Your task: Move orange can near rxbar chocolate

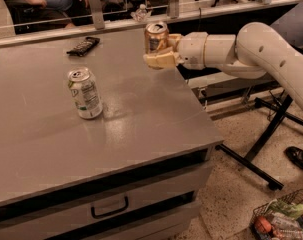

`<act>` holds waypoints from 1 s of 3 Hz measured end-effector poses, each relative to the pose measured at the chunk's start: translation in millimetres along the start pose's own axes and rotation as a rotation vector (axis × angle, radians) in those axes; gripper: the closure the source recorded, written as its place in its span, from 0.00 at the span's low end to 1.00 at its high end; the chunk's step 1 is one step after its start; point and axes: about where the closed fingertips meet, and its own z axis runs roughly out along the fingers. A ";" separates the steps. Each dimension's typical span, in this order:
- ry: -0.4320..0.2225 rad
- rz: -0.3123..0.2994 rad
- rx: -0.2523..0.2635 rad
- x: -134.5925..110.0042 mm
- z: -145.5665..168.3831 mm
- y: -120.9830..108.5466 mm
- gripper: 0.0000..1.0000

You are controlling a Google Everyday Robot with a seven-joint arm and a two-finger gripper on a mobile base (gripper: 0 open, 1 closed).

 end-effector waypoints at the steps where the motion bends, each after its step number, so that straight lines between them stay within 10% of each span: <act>1: 0.021 -0.002 0.019 -10.8 16.6 -39.2 1.00; 3: 0.026 0.011 0.033 -11.2 61.0 -69.5 1.00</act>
Offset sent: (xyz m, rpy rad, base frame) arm 0.1420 0.0542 0.0027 -0.0098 0.0323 -0.0925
